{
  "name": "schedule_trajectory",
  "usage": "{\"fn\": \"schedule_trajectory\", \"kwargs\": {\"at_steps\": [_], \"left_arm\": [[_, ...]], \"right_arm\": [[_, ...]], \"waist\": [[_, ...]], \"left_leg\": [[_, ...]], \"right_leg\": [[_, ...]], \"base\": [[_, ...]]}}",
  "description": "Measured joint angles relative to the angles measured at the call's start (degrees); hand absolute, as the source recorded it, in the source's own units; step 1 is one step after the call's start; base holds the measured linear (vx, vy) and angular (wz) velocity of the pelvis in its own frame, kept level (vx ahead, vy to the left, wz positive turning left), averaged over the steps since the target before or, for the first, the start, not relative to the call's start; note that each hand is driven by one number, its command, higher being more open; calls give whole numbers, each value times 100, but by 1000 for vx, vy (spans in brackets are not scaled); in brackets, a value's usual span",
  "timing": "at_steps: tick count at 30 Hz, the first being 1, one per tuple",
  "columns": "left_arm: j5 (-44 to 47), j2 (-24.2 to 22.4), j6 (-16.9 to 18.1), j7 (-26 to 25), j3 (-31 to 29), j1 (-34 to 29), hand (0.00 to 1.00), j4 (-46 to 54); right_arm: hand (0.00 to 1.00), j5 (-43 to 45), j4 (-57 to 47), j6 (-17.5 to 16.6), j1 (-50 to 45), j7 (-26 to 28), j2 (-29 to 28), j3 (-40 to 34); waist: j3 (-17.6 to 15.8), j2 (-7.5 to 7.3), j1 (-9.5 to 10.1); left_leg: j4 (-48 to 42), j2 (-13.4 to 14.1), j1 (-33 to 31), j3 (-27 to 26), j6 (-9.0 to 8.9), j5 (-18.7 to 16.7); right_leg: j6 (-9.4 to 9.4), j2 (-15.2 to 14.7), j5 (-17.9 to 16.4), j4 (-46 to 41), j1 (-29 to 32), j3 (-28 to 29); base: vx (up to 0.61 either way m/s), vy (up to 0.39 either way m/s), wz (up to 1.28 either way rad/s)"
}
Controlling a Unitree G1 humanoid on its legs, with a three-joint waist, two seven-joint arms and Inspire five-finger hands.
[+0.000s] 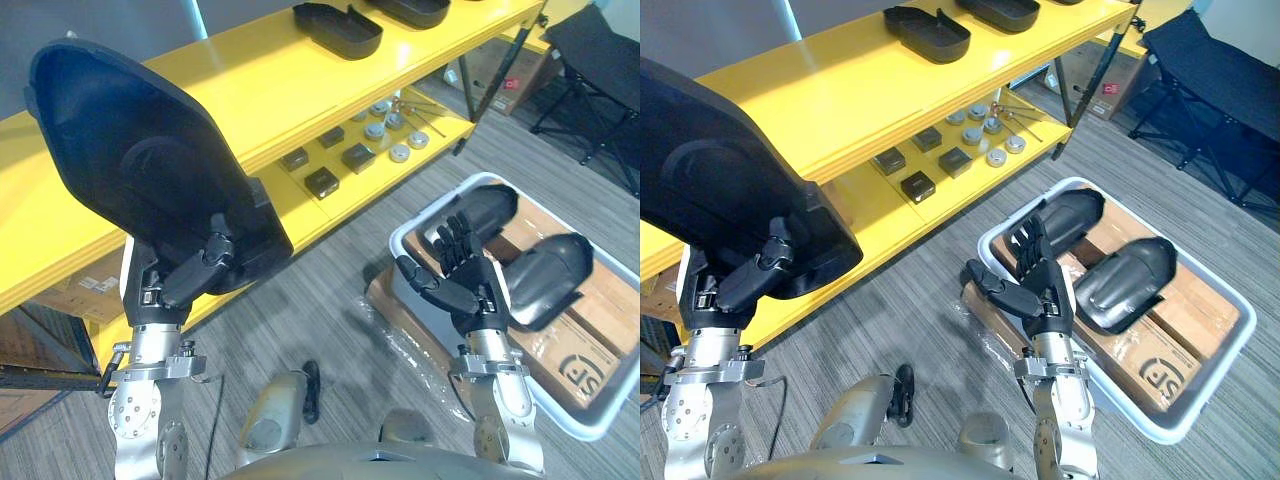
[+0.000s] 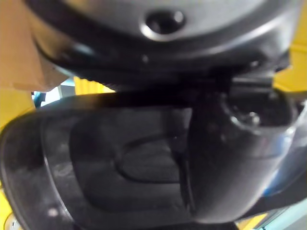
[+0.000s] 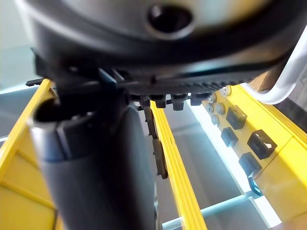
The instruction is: Walk over and take three plastic housings, then place them on the shelf
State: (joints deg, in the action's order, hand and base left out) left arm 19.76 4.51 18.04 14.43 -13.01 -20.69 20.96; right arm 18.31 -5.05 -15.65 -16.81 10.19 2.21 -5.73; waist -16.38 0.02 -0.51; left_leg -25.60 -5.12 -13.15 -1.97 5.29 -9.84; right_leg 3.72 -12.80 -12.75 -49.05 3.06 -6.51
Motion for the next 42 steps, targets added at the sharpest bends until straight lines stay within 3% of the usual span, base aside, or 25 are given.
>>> {"fn": "schedule_trajectory", "kwargs": {"at_steps": [1,3,5,8,11,14,15,16,17,19,20,22,23,24,25,26,28,34,42], "left_arm": [[1,-5,-3,5,-8,-12,0,1],[17,-16,-3,6,-107,-54,0,4],[28,-16,-3,3,-133,-56,0,5],[21,-17,-2,-2,30,-46,0,5],[15,-17,0,-6,356,-88,0,39],[15,-11,1,-25,482,-215,0,265],[14,-17,14,-76,487,-267,0,364],[14,-95,34,-95,497,-272,0,354],[14,-164,35,-141,515,-330,0,354],[5,-225,35,-190,519,-436,0,338],[7,-258,35,-191,514,-426,0,244],[-18,-241,36,-191,488,-419,0,47],[-56,-242,36,-177,523,-374,0,-76],[-106,-242,38,-136,559,-299,0,-167],[-168,-239,42,-96,600,-208,0,-280],[-212,-232,39,-76,603,-114,0,-365],[-212,-188,39,-66,603,90,0,-363],[-222,12,35,98,653,251,0,-361],[-227,11,19,211,790,275,0,-356]], "right_arm": [[100,1,-2,-7,-16,-18,-1,-1],[100,2,-6,-96,-1,-16,-26,-6],[100,2,-22,-150,-5,47,-26,-74],[100,6,-48,-263,-133,118,-21,-285],[100,12,-543,-277,-659,221,-17,-303],[100,14,-1045,-284,-754,449,107,-202],[100,24,-1170,-298,-701,512,199,-160],[100,73,-1156,-314,-637,573,291,-165],[100,148,-1141,-314,-489,633,382,-145],[100,245,-1141,-318,-409,682,485,-158],[100,265,-1065,-318,-361,666,537,-219],[100,270,-784,-330,-244,583,529,-350],[100,294,-643,-388,-216,520,527,-534],[100,296,-577,-414,-229,455,524,-726],[100,298,-499,-444,-268,384,514,-909],[100,296,-361,-453,-248,283,464,-1049],[100,277,-337,-453,-250,141,429,-1143],[100,213,-359,-454,-216,77,125,-1147],[100,3,-365,-453,-271,-3,1,-1157]], "waist": [[1,-2,19],[-2,42,42],[24,87,40],[56,193,-7],[115,126,-137],[377,-119,-94],[478,-209,-78],[492,-82,-76],[559,28,-73],[557,63,19],[493,92,41],[502,41,76],[548,46,16],[581,137,-19],[624,207,-63],[660,220,-146],[634,154,-206],[740,-29,-285],[761,-28,-317]], "left_leg": [[69,-10,97,37,29,-14],[333,-9,495,159,57,-30],[494,-3,684,211,73,-39],[703,-7,1064,417,52,-81],[693,-167,1392,734,-71,-153],[575,-265,1568,846,-328,-452],[371,-200,1553,732,-373,-752],[234,59,1535,486,-354,-1007],[-34,400,1462,139,-412,-1166],[-694,600,1328,-32,-484,-1100],[-1506,776,985,-125,-534,-1150],[-1259,1064,903,-393,-524,-1245],[-653,1270,820,-584,-626,-1138],[-155,1384,790,-726,-725,-709],[139,1353,861,-853,-789,-158],[445,1113,987,-886,-704,-29],[803,879,1047,-965,-584,133],[1489,796,1559,-1189,-584,274],[1912,754,1669,-1273,-592,523]], "right_leg": [[-114,34,-128,-5,68,26],[-389,280,-480,770,277,34],[-419,485,-490,1355,519,71],[-782,880,-219,2283,1025,417],[-747,804,153,2608,1065,541],[-647,640,539,2671,767,434],[-745,554,691,2799,477,272],[-741,684,674,2821,389,117],[-595,826,615,2822,272,-82],[-529,957,457,3041,-30,-142],[-457,999,415,3308,-389,-255],[-457,899,417,3546,-742,-327],[-509,812,395,3636,-828,-458],[-592,739,357,3626,-839,-511],[-757,645,348,3597,-854,-534],[-809,467,376,3595,-855,-498],[-926,305,465,3715,-805,-426],[-935,284,766,4097,-1041,-244],[-928,304,1005,4329,-1028,-198]], "base": [[272,121,23],[300,113,14],[264,90,17],[272,41,45],[305,-58,93],[398,-174,63],[243,-160,42],[311,-228,57],[191,-180,38],[186,-160,34],[177,-113,33],[147,-78,29],[135,4,34],[148,58,42],[232,197,35],[189,185,23],[165,155,8],[84,72,-17],[-23,22,-5]]}}
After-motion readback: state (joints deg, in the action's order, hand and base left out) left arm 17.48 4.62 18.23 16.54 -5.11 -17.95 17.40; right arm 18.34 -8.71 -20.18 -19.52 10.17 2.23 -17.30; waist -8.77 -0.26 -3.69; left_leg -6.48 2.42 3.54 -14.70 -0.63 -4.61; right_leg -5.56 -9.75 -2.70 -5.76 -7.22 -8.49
